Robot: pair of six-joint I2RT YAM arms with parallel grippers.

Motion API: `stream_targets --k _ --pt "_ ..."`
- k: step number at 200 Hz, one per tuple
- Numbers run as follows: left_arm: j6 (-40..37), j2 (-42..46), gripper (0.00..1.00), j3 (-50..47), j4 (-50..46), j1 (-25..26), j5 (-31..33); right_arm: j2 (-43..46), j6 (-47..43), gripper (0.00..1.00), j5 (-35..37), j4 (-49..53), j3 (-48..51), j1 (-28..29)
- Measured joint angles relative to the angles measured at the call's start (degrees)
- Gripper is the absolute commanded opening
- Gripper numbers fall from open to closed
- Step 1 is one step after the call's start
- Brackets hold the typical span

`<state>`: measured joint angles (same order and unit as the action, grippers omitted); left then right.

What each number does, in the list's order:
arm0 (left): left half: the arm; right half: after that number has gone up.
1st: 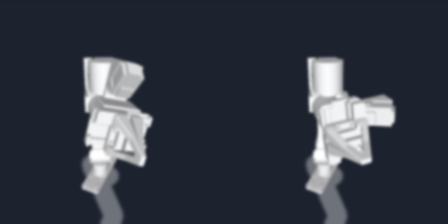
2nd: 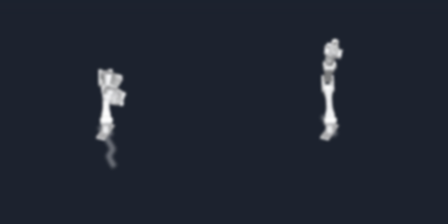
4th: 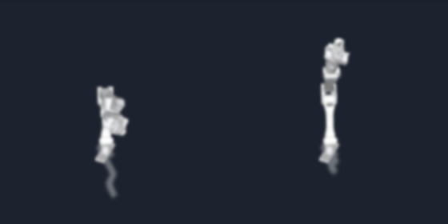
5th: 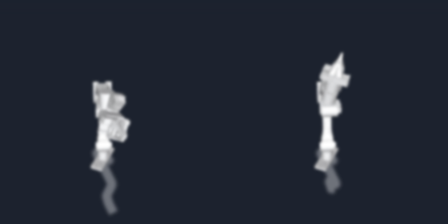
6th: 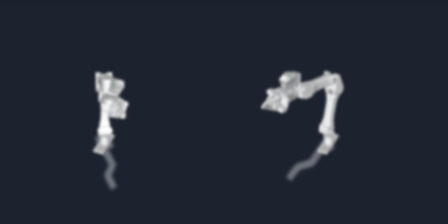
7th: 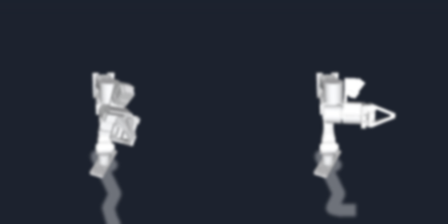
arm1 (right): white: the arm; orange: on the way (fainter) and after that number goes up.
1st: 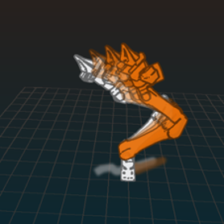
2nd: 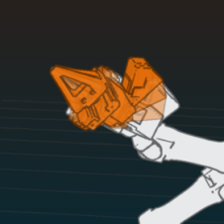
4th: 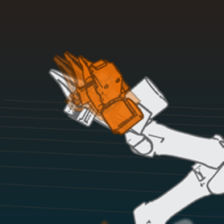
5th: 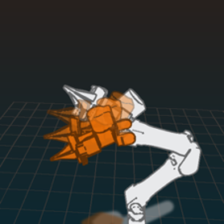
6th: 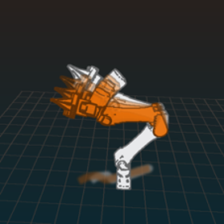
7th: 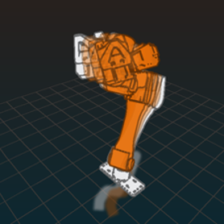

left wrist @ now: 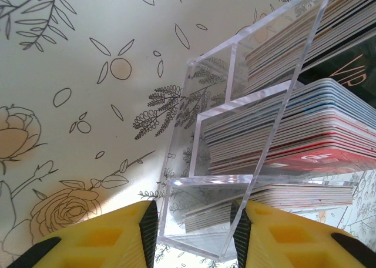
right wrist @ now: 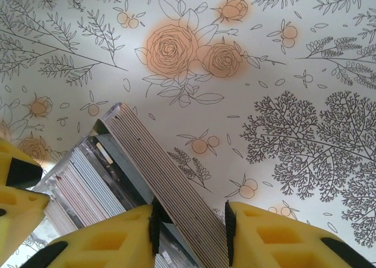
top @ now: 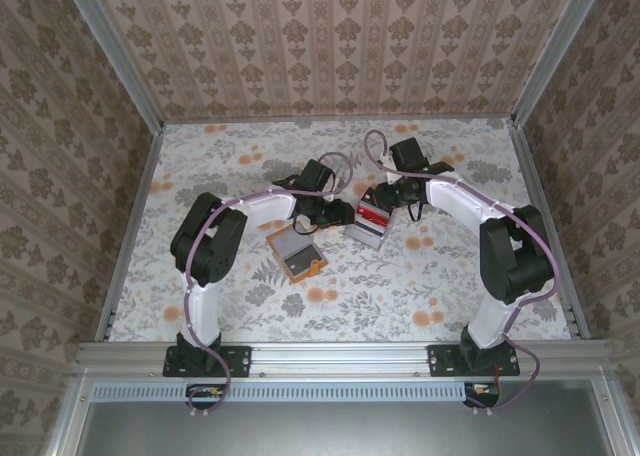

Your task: Put the credit cards into the card holder

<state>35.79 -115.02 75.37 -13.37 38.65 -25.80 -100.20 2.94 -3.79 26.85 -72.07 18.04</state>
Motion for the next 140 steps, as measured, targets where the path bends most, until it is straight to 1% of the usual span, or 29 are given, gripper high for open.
stream_targets --k 33,43,59,71,140 --pt "0.2 0.0 0.40 0.0 0.1 0.0 0.0 0.3 0.0 0.29 -0.1 0.1 0.0 0.0" --pt "0.2 0.0 0.40 0.0 0.1 0.0 0.0 0.3 0.0 0.25 -0.1 0.2 -0.2 0.0" --pt "0.2 0.0 0.40 0.0 0.1 0.0 0.0 0.3 0.0 0.23 -0.3 0.4 -0.3 0.0" --pt "0.2 0.0 0.40 0.0 0.1 0.0 0.0 0.3 -0.2 0.18 -0.5 0.4 -0.3 0.0" --pt "0.2 -0.3 0.40 0.7 -0.6 0.1 0.0 0.6 -0.4 0.15 -1.1 1.9 -1.0 0.0"
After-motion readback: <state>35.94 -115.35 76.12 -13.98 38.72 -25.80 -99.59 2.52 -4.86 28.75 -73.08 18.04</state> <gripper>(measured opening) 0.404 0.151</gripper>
